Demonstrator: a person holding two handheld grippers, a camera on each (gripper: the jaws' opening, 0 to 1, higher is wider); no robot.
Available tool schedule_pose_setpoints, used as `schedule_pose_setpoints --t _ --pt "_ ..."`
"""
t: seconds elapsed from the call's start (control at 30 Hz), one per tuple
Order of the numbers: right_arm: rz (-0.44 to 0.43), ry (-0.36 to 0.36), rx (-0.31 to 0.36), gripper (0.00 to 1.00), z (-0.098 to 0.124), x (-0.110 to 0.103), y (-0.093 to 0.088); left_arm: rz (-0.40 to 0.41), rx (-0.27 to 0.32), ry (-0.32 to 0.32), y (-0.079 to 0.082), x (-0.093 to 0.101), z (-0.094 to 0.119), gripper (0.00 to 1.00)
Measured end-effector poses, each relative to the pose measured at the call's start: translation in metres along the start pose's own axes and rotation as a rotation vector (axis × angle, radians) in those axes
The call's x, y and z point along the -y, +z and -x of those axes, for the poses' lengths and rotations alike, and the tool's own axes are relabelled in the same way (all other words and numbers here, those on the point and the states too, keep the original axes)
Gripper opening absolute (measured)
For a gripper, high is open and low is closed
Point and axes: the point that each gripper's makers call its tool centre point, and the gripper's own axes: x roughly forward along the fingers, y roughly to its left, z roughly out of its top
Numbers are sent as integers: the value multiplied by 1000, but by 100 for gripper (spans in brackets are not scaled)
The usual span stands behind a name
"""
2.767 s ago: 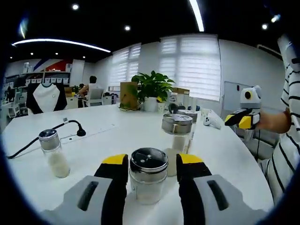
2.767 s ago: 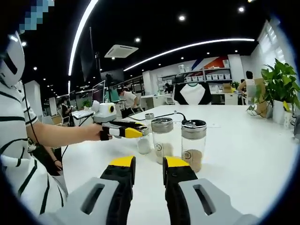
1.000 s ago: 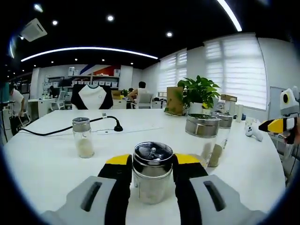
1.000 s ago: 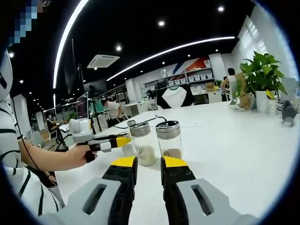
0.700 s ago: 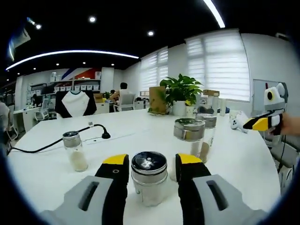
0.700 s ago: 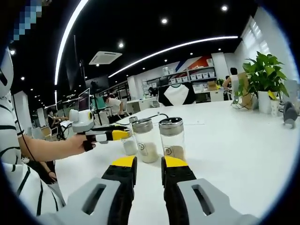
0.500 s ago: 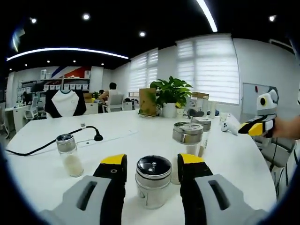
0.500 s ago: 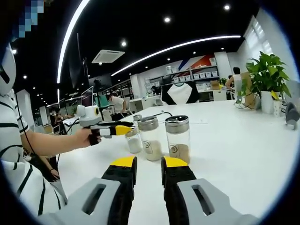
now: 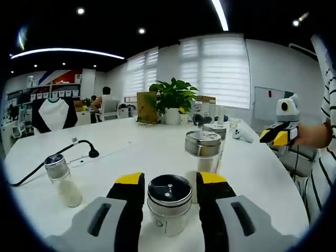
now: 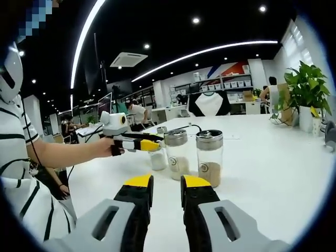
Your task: Rotate the seasoning bottle until the label or dispensing opening points toward the visible target arrow and the bottle remains upright within the marked orientation range
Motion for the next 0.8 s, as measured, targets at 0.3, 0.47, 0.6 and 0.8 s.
schedule_pose_setpoints --t 0.3,0.47,0.6,0.8 --pt "-23 -3 11 18 0 2 2 4 11 29 -1 -1 2 35" --pt "-17 2 9 18 -2 0 1 29 22 99 -2 -4 2 35" --pt "-13 1 10 18 -2 0 1 45 25 183 -3 -6 4 35" --pt "-18 -10 16 18 -1 3 2 40 1 303 -4 -9 5 35"
